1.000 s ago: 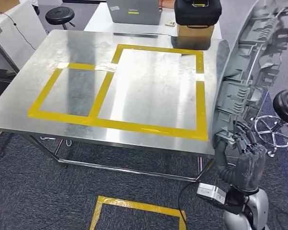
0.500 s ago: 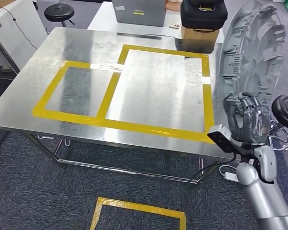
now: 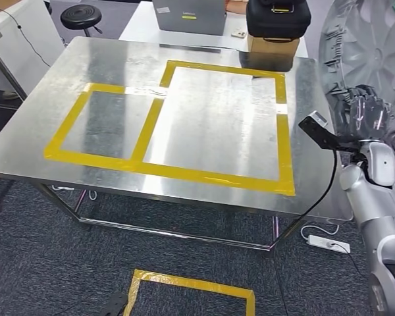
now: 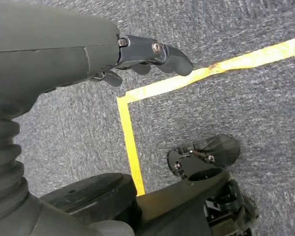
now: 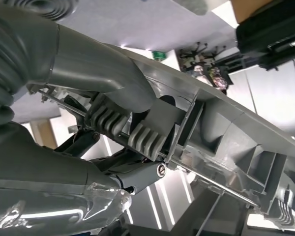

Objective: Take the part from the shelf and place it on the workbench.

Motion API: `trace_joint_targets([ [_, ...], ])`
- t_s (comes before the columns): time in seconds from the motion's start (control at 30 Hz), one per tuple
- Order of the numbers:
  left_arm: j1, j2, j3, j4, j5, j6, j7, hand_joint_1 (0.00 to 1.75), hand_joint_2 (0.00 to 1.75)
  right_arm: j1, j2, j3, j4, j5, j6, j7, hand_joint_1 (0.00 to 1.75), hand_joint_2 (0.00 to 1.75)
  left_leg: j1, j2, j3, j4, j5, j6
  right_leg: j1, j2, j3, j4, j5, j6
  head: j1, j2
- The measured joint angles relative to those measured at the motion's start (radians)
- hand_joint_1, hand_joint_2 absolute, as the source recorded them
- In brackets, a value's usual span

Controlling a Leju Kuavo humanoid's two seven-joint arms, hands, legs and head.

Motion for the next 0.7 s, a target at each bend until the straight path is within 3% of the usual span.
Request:
trace_joint_targets([
  [0.23,-0.022,-0.01,-0.027,0.0,-0.044,-0.02,0.025,0.0,1.75,-0.085,0.03,0.074,0.116,0.102,0.014,0.023,1.75,1.75,0.001,0.0,-0.002,-0.001,0.002,-0.002,0.001,0.001,-0.003,0.003,0.0,-0.001,0.0,0.0],
  [0.57,-0.052,-0.021,-0.056,0.0,-0.082,-0.034,0.037,0.0,1.75,-0.173,0.204,0.235,0.199,0.214,0.06,0.059,1.75,1.75,0.003,0.0,-0.005,-0.002,0.005,-0.007,0.002,0.0,-0.008,0.006,0.0,-0.003,0.0,0.0],
  [0.7,-0.055,-0.024,-0.058,0.0,-0.085,-0.034,0.038,0.0,1.75,-0.185,0.244,0.27,0.216,0.218,0.063,0.061,1.75,1.75,0.004,-0.002,-0.005,-0.002,0.005,-0.007,0.003,-0.003,-0.008,0.006,0.0,-0.004,0.0,0.0],
])
